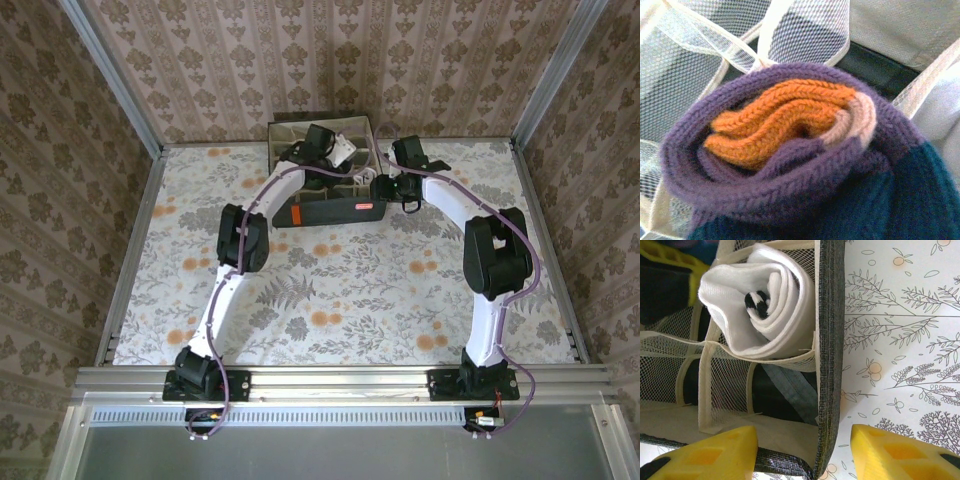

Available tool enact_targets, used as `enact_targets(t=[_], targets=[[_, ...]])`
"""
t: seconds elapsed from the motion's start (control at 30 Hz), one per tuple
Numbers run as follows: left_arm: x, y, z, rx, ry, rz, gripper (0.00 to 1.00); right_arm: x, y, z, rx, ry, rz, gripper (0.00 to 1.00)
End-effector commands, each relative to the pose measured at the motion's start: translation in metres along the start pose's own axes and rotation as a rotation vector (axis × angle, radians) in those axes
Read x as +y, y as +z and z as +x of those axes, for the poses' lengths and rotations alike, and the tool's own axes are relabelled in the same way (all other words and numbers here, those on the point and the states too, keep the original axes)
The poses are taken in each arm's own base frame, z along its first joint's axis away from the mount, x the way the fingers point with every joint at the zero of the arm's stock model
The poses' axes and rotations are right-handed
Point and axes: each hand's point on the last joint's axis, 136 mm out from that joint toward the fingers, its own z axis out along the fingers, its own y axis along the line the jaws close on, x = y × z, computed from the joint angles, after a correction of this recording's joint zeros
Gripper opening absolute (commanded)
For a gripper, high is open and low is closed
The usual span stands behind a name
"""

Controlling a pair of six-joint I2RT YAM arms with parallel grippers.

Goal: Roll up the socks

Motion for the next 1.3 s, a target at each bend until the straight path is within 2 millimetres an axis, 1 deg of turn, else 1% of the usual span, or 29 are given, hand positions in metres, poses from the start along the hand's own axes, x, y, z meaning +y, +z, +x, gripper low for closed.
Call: enact_targets(t=[0.0, 0.07, 0.17, 0.23, 0.3, 0.53, 0.63, 0.7, 1.0, 1.07, 1.17, 1.27], targets=[[0.006, 0.001, 0.004, 0.021, -0.026, -0.021, 0.26, -0.010, 0.019, 0.027, 0.099, 0.018, 0.023, 0.52], [0.010, -0.003, 0.004, 0.028, -0.009, -0.040, 0.37, -0.009, 0.019, 0.026, 0.097, 0.019, 0.021, 0.52], [0.015, -0.013, -0.003, 0.023, 0.035, -0.066, 0.54, -0.009, 0.018, 0.024, 0.092, 0.017, 0.020, 0.52], [0.018, -0.019, -0.010, 0.013, 0.059, -0.078, 0.60, -0.008, 0.018, 0.023, 0.089, 0.016, 0.020, 0.52], [0.022, -0.027, -0.017, -0.005, 0.070, -0.088, 0.62, -0.008, 0.017, 0.021, 0.087, 0.016, 0.021, 0.52], [0.025, -0.055, -0.044, -0.072, 0.076, -0.086, 0.65, -0.007, 0.015, 0.016, 0.079, 0.014, 0.023, 0.52], [0.025, -0.065, -0.053, -0.097, 0.073, -0.079, 0.69, -0.007, 0.014, 0.013, 0.072, 0.011, 0.022, 0.52], [0.023, -0.073, -0.060, -0.115, 0.072, -0.071, 0.72, -0.008, 0.013, 0.017, 0.094, 0.010, 0.028, 0.52], [0.026, -0.111, -0.088, -0.205, 0.043, -0.044, 0.73, -0.005, 0.007, 0.012, 0.091, 0.005, 0.022, 0.52], [0.028, -0.120, -0.093, -0.219, 0.042, -0.047, 0.73, -0.002, 0.002, 0.006, 0.077, 0.002, 0.018, 0.52], [0.030, -0.135, -0.100, -0.235, 0.043, -0.057, 0.73, 0.002, -0.012, -0.007, 0.038, -0.008, 0.010, 0.52], [0.034, -0.150, -0.104, -0.249, 0.031, -0.068, 0.74, 0.008, -0.032, -0.023, -0.020, -0.028, 0.004, 0.53]])
